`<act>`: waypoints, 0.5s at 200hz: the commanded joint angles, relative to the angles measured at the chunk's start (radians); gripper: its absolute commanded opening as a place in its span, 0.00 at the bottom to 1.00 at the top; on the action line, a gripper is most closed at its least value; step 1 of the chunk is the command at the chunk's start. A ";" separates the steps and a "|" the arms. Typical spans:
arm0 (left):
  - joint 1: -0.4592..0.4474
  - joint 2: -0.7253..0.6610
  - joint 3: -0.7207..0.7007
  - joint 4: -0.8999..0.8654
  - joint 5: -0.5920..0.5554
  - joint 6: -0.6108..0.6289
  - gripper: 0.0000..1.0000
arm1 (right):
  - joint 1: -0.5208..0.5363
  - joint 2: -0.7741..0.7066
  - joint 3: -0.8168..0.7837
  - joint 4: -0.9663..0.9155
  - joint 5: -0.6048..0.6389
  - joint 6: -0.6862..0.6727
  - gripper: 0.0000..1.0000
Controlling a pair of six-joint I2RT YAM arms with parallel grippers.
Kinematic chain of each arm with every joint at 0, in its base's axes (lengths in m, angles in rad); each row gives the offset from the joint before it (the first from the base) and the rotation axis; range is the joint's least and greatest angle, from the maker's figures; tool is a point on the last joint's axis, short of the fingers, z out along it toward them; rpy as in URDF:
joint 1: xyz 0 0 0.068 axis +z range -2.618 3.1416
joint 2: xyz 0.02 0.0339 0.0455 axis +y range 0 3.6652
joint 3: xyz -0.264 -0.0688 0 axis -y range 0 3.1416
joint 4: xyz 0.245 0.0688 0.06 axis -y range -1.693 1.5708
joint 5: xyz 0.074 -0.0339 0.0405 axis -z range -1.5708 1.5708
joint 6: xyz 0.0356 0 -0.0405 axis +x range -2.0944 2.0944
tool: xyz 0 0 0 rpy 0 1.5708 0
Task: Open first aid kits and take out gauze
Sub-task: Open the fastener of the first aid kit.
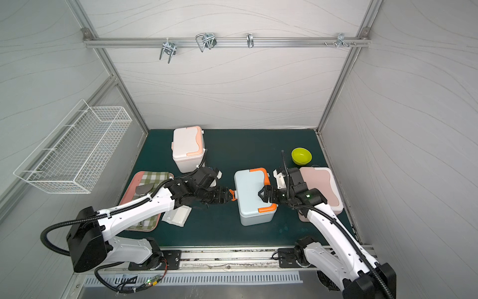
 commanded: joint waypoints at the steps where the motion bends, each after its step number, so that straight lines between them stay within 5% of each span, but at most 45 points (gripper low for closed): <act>1: 0.023 -0.014 -0.028 0.043 -0.004 -0.015 0.76 | -0.004 0.008 -0.017 -0.004 -0.020 0.005 0.88; 60: 0.056 0.032 -0.070 0.126 0.071 -0.026 0.75 | -0.004 0.023 -0.025 0.014 -0.081 0.007 0.87; 100: 0.096 -0.068 -0.095 0.080 0.067 -0.027 0.75 | -0.001 0.049 -0.041 0.064 -0.169 0.050 0.82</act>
